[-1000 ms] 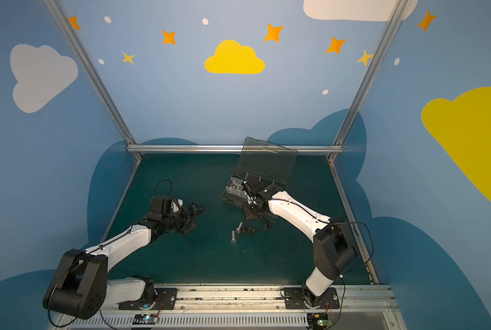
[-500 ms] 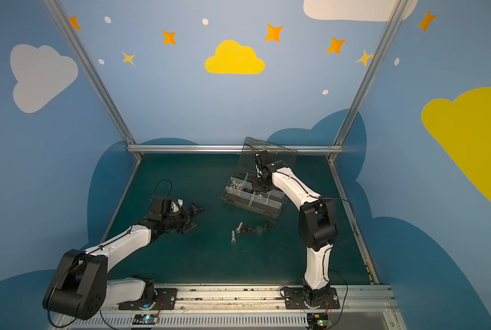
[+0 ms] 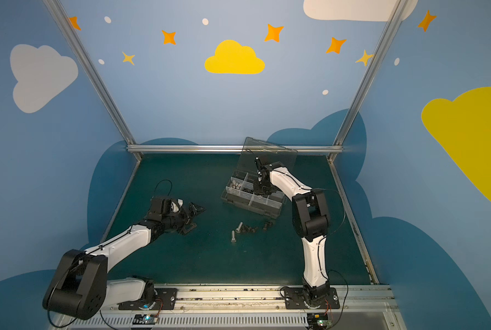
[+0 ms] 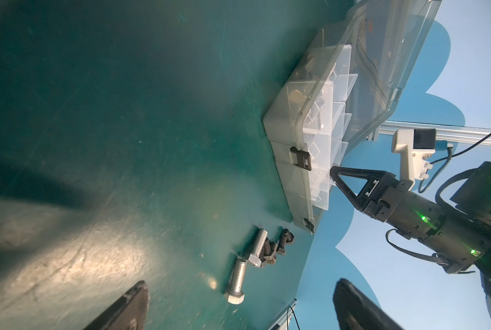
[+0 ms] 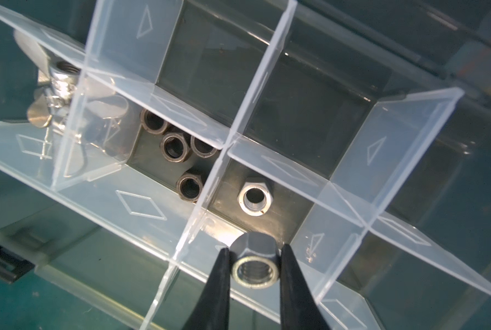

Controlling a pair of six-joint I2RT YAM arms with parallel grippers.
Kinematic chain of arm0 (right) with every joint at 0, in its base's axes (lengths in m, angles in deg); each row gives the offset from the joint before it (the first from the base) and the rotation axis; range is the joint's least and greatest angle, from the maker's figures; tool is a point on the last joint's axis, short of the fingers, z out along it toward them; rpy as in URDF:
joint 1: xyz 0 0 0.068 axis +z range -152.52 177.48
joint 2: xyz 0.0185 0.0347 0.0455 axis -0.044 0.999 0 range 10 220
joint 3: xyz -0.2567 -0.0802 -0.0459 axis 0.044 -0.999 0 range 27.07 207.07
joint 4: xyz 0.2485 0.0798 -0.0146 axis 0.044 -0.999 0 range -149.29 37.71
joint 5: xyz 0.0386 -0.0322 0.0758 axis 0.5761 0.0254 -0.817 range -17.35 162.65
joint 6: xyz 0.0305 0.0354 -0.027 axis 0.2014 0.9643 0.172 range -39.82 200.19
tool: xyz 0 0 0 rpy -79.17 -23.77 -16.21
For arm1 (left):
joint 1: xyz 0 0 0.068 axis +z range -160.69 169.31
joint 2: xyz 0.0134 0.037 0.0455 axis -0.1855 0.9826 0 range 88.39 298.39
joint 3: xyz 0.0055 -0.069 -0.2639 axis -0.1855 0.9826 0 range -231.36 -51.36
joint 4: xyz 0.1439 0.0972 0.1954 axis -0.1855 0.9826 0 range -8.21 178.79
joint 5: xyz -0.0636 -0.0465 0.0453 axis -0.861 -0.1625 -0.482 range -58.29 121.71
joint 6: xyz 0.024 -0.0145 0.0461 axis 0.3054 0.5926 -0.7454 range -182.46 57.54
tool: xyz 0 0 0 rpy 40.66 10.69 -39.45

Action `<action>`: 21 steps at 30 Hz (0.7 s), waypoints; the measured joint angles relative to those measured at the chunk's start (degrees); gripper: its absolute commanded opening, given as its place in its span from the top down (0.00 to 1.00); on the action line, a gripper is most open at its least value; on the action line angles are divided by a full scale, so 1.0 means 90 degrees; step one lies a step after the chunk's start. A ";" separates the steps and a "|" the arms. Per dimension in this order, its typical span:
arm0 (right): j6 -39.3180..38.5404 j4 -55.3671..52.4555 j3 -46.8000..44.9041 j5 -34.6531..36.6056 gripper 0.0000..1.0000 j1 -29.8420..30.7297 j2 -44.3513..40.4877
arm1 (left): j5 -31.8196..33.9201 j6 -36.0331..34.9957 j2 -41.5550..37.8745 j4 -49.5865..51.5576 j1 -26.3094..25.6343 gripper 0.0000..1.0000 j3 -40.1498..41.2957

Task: Sort the screws and nuts into containers
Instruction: Place the nut into the container.

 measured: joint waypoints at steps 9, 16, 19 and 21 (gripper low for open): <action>-0.0061 -0.0029 0.0005 -0.0019 0.56 -0.0034 0.0000 | 0.0000 0.0000 0.0041 -0.0005 0.0000 0.00 0.0000; -0.0214 -0.0085 -0.0012 -0.0228 0.50 -0.0034 -0.0206 | -0.0002 0.0002 0.0049 -0.0007 0.0000 0.00 0.0000; -0.0306 -0.0051 -0.0185 -0.0500 0.47 -0.0034 -0.0656 | 0.0000 0.0002 0.0056 -0.0010 0.0000 0.00 0.0000; -0.0325 -0.0056 -0.0338 -0.0692 0.45 -0.0034 -0.1039 | 0.0000 0.0002 0.0080 -0.0015 0.0000 0.00 0.0000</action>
